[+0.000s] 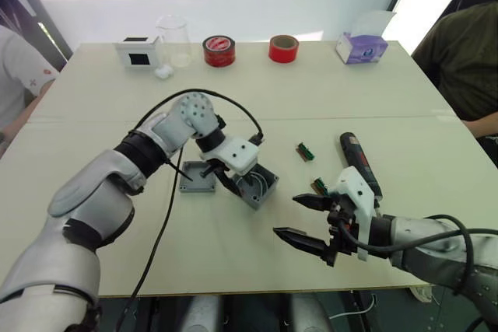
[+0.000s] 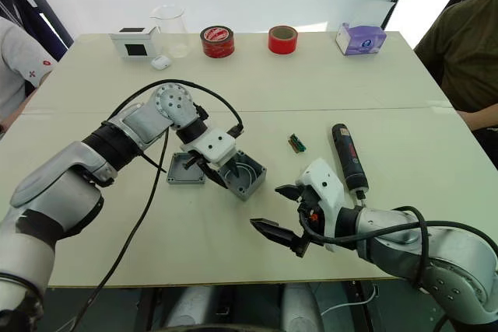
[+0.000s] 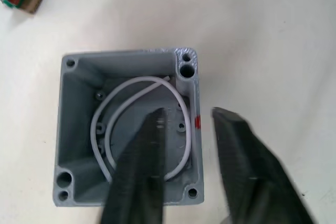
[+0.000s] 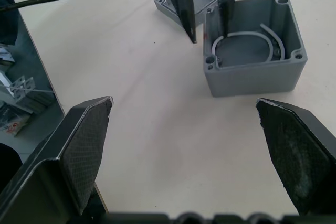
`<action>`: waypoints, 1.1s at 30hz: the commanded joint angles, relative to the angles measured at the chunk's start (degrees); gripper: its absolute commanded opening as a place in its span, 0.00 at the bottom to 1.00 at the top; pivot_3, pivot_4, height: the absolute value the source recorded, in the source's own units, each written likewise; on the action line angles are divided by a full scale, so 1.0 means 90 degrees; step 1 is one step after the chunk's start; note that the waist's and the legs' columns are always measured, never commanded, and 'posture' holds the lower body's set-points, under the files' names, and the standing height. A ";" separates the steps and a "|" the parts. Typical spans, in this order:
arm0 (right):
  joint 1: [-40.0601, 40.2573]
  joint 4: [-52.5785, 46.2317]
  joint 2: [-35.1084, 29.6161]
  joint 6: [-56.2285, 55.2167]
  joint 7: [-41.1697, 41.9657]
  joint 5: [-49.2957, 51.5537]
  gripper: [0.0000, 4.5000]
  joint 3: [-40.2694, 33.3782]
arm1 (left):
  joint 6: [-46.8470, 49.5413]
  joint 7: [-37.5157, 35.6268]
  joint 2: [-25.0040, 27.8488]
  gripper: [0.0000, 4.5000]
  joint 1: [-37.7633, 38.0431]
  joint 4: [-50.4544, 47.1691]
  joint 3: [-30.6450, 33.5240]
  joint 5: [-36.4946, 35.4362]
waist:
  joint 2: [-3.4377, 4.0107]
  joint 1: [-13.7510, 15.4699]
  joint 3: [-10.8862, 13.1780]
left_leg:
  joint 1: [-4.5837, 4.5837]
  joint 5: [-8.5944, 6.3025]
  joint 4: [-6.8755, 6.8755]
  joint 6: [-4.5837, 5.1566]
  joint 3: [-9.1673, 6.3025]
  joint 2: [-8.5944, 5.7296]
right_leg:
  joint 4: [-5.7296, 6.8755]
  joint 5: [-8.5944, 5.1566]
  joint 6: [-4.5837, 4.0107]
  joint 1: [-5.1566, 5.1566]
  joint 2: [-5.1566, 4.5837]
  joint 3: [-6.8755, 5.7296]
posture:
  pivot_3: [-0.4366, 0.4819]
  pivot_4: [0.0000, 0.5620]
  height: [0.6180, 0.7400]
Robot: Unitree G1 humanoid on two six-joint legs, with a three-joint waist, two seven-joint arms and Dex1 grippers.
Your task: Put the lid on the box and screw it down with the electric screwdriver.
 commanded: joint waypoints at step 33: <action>-0.2877 0.0752 0.0549 -0.0741 0.2064 -0.3332 1.00 0.2389 | 1.1835 0.6375 0.1604 0.90 0.1893 -0.3351 0.4349 -0.1275 | -0.0044 -0.0007 0.0054 | -0.0009 0.0018 0.0007 -0.0032 -0.0010 -0.0018 | 0.0085 -0.0026 0.0037 -0.0058 0.0000 0.0032 | 0.48 0.27 1.00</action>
